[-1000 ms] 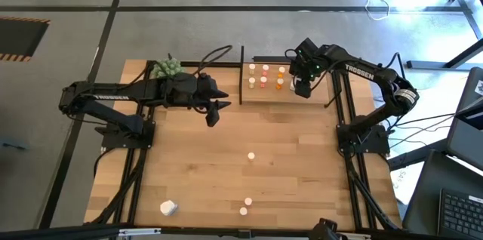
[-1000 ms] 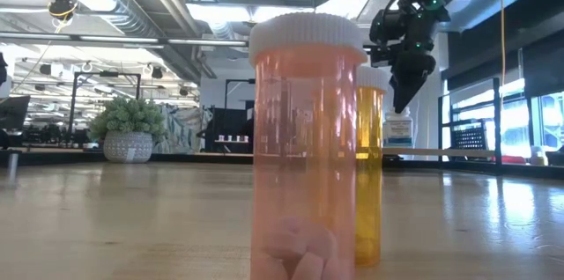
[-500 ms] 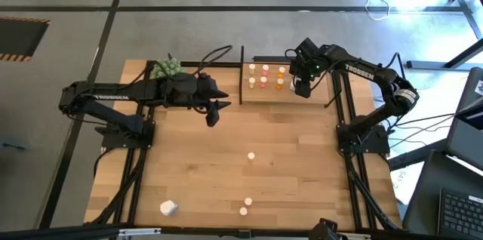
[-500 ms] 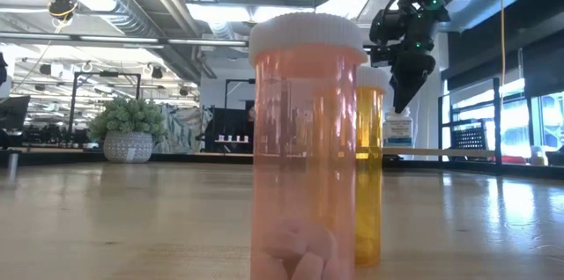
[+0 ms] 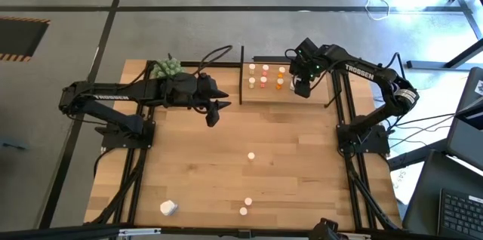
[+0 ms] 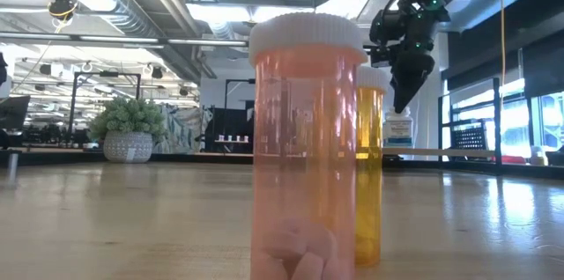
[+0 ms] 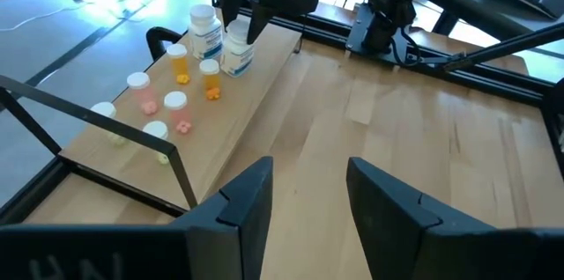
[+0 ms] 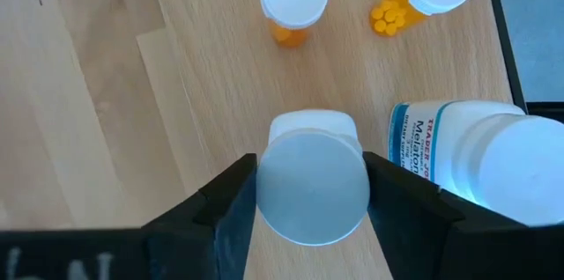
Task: Pick and place medicine bottles onto shelf by color
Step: Put the right white pill bottle on the shelf aligned with the other white pill bottle
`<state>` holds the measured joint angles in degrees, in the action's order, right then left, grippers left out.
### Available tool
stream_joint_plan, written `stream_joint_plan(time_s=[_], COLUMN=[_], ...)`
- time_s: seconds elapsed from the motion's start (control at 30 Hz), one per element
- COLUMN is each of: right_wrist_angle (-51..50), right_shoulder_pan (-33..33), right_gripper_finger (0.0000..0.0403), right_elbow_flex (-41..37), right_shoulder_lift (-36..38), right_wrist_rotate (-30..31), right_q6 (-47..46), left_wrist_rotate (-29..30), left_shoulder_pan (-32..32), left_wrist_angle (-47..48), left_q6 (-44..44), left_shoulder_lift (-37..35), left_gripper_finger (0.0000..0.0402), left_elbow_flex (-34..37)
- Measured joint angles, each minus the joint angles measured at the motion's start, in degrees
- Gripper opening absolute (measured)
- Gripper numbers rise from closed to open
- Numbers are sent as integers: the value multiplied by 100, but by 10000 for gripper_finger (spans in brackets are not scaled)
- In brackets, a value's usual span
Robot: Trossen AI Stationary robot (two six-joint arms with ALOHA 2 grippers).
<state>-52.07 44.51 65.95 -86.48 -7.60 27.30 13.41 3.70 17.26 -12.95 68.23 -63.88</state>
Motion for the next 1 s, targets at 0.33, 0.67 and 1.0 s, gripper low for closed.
stream_joint_plan(time_s=[0.33,0.67,1.0], right_wrist_angle=[-2,-4,-17], right_shoulder_pan=[0,39,39], right_gripper_finger=[201,204,261], right_elbow_flex=[0,0,-20], right_shoulder_lift=[-4,-7,-22], right_wrist_rotate=[37,10,44], right_q6=[-8,-174,-166], left_wrist_rotate=[0,0,0], left_shoulder_pan=[0,2,2], left_wrist_angle=[0,0,0], left_q6=[0,0,0], left_shoulder_lift=[-1,-1,0], left_gripper_finger=[141,141,141], left_elbow_flex=[-1,1,1])
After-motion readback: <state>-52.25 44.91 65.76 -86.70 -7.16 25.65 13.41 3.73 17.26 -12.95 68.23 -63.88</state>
